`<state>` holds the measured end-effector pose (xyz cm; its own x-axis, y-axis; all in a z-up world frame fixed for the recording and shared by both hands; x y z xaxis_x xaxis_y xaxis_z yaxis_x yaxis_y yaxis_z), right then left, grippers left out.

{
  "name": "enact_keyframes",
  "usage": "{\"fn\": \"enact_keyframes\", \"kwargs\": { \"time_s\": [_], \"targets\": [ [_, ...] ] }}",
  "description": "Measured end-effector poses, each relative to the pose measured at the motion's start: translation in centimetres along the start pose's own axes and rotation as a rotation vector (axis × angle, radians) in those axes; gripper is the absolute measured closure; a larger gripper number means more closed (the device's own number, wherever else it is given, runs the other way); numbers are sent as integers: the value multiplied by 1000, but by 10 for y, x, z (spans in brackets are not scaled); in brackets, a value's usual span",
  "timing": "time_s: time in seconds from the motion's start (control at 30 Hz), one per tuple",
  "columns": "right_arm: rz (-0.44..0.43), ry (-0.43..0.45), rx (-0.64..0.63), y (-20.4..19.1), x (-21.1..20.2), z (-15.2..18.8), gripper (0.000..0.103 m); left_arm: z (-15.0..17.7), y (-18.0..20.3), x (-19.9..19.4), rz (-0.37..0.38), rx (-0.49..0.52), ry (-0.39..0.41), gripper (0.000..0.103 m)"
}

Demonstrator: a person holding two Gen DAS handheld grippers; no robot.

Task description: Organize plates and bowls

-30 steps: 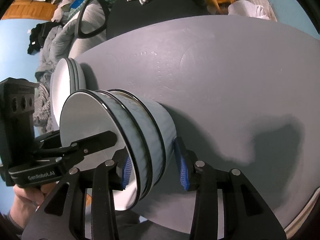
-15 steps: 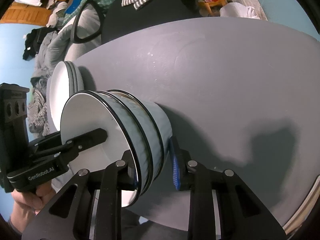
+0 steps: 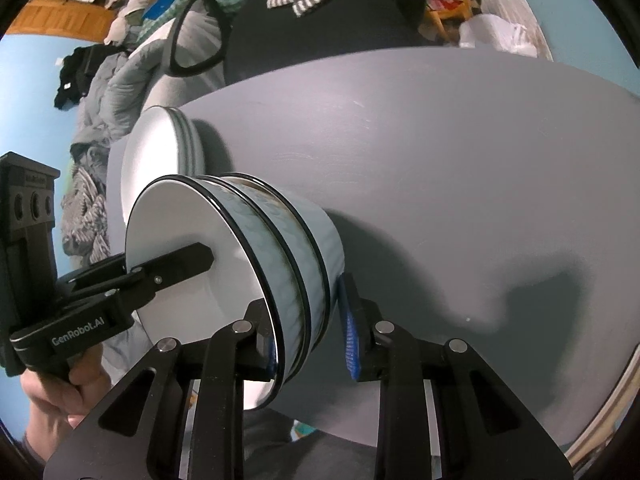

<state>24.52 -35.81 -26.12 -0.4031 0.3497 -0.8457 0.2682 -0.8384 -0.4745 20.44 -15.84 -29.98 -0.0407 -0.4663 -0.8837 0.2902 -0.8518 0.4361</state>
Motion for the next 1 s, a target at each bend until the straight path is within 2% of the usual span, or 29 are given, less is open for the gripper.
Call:
{"fn": "enact_keyframes", "kwargs": {
  "time_s": [0.3, 0.67, 0.83, 1.0],
  "targets": [
    [12, 16, -56, -38, -6, -10, 78, -3, -19, -39, -11, -13, 63, 78],
    [34, 14, -144, -94, -6, -41, 78, -13, -49, -68, -19, -68, 137, 78],
    [47, 1, -172, -118, 6, -58, 78, -20, -77, -78, -13, -103, 139, 78],
    [55, -20, -178, -138, 26, -77, 78, -31, -106, -77, -29, -121, 107, 78]
  ]
}}
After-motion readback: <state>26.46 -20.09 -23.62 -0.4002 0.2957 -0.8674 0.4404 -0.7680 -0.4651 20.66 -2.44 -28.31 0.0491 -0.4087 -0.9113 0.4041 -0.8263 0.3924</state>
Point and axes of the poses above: each gripper's, at about its wrist camera, not at the fingertips, and x roughly the way its jaws point, y to its right, z to its underside, the point moved 3 cm from there along x, roughly the way its jaws point, and after that the axes turned 11 degrees about -y, right-handed, at the moved point
